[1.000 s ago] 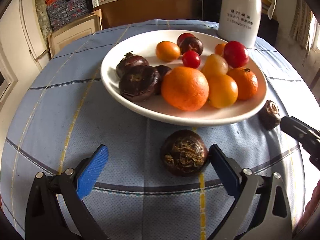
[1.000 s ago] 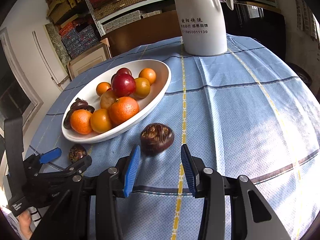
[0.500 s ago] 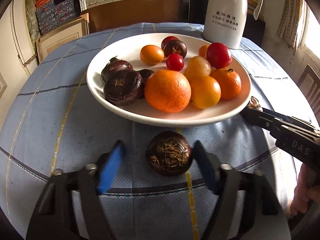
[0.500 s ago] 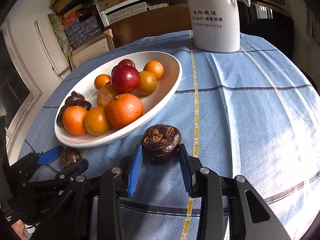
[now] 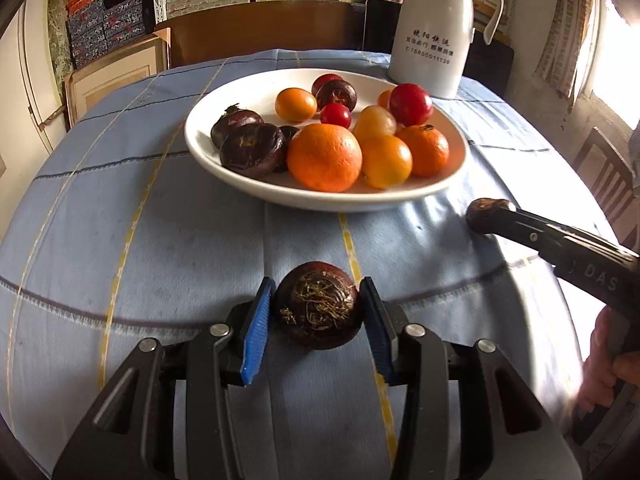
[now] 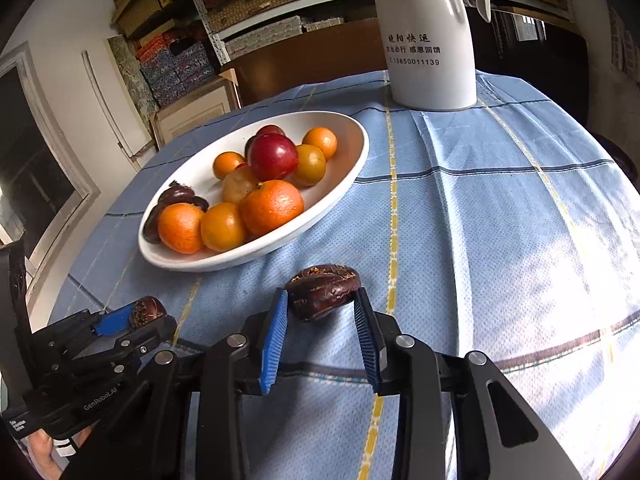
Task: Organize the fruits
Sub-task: 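Carry both passion fruits onto the white plate and open both tools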
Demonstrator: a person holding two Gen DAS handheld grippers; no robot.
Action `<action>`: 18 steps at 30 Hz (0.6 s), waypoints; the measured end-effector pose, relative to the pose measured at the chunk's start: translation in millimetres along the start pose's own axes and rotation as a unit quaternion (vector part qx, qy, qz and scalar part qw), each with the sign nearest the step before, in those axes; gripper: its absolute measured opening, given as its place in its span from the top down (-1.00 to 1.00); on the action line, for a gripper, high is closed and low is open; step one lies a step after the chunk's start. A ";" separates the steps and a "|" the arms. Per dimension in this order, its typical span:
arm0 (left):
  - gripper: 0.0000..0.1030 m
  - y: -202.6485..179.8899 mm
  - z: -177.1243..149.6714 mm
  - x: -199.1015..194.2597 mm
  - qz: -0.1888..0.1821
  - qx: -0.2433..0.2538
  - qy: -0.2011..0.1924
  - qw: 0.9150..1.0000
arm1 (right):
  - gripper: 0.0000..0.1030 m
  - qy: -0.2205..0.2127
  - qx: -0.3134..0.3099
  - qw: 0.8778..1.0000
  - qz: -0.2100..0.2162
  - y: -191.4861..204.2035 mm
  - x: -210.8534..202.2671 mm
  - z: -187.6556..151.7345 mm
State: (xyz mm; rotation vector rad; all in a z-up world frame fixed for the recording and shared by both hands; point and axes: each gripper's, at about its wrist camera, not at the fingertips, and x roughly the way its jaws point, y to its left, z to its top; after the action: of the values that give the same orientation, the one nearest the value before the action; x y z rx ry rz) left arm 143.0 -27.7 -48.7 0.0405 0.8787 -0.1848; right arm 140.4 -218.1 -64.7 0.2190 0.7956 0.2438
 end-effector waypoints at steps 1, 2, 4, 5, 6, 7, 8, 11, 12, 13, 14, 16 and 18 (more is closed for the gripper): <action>0.17 1.0 -3.1 -6.0 -0.005 -0.002 -0.005 1.000 | 0.58 -0.003 0.000 1.000 0.003 0.7 -2.7 -1.7; 0.17 1.8 -4.9 -10.4 -0.008 -0.003 -0.009 1.000 | 0.71 -0.006 0.003 1.000 0.007 -0.6 -6.2 -3.1; 0.17 3.9 -7.6 -21.1 -0.012 -0.006 -0.022 1.000 | 0.74 -0.006 0.007 1.000 0.007 -2.1 -9.3 -5.5; 0.17 4.9 -8.2 -24.3 -0.013 -0.008 -0.027 1.000 | 0.74 -0.001 0.007 1.000 0.005 -2.8 -7.7 -6.1; 0.17 5.6 -8.4 -24.7 -0.015 -0.009 -0.028 0.999 | 0.74 0.008 0.008 1.000 0.002 -3.6 -4.2 -6.1; 0.17 6.0 -8.5 -23.3 -0.016 -0.011 -0.024 1.000 | 0.74 0.009 0.012 1.000 0.000 -4.4 -3.5 -5.4; 0.17 6.3 -9.0 -21.2 -0.017 -0.011 -0.020 1.000 | 0.70 0.007 0.014 1.000 0.001 -4.8 -4.0 -5.5; 0.17 4.8 -9.1 -22.2 -0.019 -0.007 -0.022 1.000 | 0.25 -0.004 0.008 1.000 -0.009 -3.0 -4.5 -3.2; 0.17 3.9 -9.4 -22.1 -0.018 -0.006 -0.023 1.000 | 0.20 -0.006 0.004 1.000 -0.015 -1.5 -3.2 -2.4; 0.17 3.4 -9.9 -21.9 -0.017 -0.004 -0.023 1.000 | 0.19 -0.006 0.002 1.000 -0.019 -1.0 -1.0 -1.1; 0.17 2.4 -9.4 -20.5 -0.018 -0.003 -0.022 1.000 | 0.18 -0.003 0.002 1.000 -0.019 -0.7 2.1 0.6; 0.17 2.4 -9.3 -18.7 -0.018 -0.003 -0.018 1.000 | 0.18 0.012 0.006 1.000 -0.021 -1.9 12.5 3.6; 0.17 3.4 -9.6 -17.5 -0.018 -0.005 -0.015 1.000 | 0.20 0.024 0.003 0.999 -0.021 -1.2 18.1 5.1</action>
State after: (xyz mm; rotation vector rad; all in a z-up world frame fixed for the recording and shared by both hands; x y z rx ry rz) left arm 125.4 -20.8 -41.6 0.0136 0.8503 -0.2143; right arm 156.5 -214.4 -73.8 0.2028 0.8478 0.2075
